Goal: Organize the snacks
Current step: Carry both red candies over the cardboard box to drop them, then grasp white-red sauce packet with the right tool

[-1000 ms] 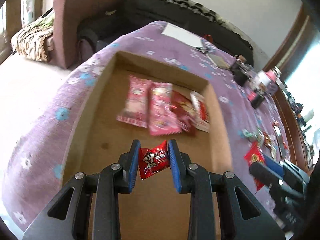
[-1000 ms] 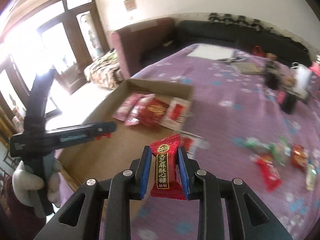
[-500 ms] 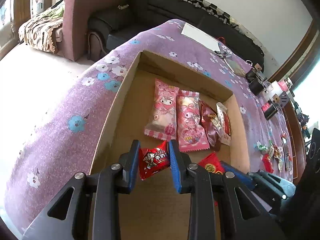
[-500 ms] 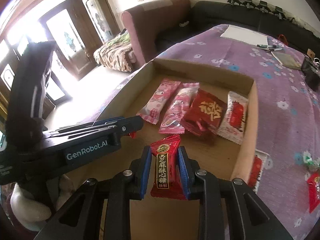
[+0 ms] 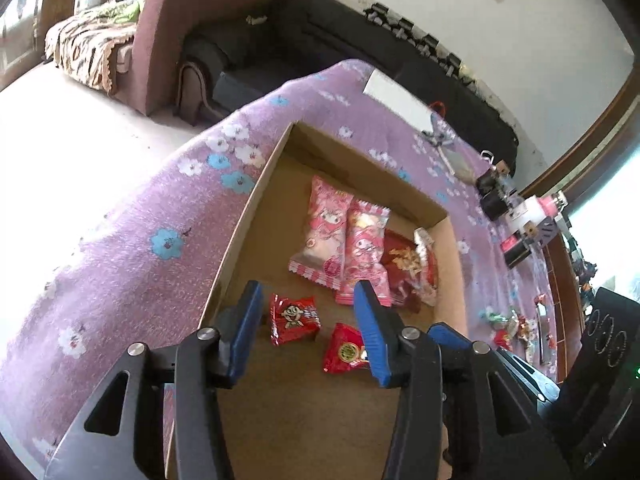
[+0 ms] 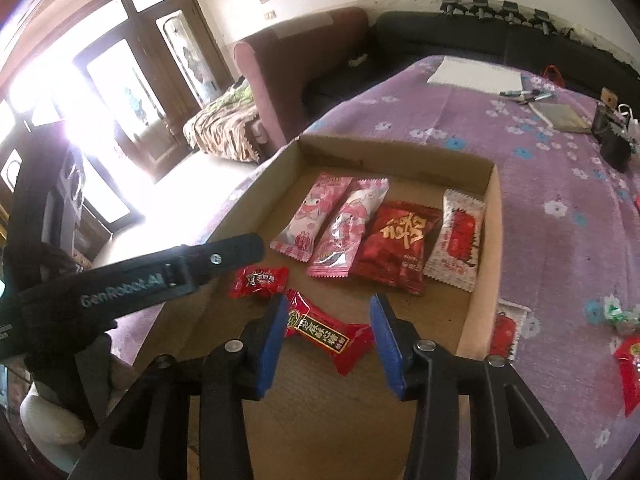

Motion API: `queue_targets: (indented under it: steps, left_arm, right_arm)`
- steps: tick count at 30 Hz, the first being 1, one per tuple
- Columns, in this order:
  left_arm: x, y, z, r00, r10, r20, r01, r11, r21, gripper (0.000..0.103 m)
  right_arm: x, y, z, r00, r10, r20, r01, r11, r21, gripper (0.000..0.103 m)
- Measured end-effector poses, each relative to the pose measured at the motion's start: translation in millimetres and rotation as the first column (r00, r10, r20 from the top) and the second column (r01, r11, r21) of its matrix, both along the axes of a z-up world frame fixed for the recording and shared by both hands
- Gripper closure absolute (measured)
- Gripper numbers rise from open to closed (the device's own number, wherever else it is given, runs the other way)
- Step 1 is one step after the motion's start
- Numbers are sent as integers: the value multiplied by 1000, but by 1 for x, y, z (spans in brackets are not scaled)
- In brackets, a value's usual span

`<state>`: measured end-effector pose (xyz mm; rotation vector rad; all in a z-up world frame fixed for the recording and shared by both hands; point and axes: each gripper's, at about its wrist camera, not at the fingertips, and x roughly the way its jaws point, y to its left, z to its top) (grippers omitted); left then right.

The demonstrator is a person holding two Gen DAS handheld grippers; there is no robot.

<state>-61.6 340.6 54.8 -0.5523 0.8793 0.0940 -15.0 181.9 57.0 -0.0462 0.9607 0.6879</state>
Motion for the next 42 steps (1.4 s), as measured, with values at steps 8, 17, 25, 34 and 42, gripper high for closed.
queue_targets:
  steps: [8,17,25,34,42]
  left_arm:
    - [-25,-17,13,998,6,56,-4,999,-35,44]
    - [-34,-49,7,998,-45,39,46,999,-26,44]
    - [-41,-52,-6,999,-33,20,35,997,-64,44]
    - [-49,-47,-7,1000,-14,17,15,997,-72,44]
    - [-51,-45,-8,1000,-9,21,11,996,-92,44]
  right_arm:
    - [-13,-24,16,999,-20,26,19,999,47,58]
    - [-16,-83,32,990,-120,79,113,990,81,58]
    - [-8,-136,4,968,-244,51,246,968,-37,56]
    - [-31,-83,-25,994,-97,41,101,989,-106,59]
    - [9,-114,-24,979,-205,-13,205,979,-6,57]
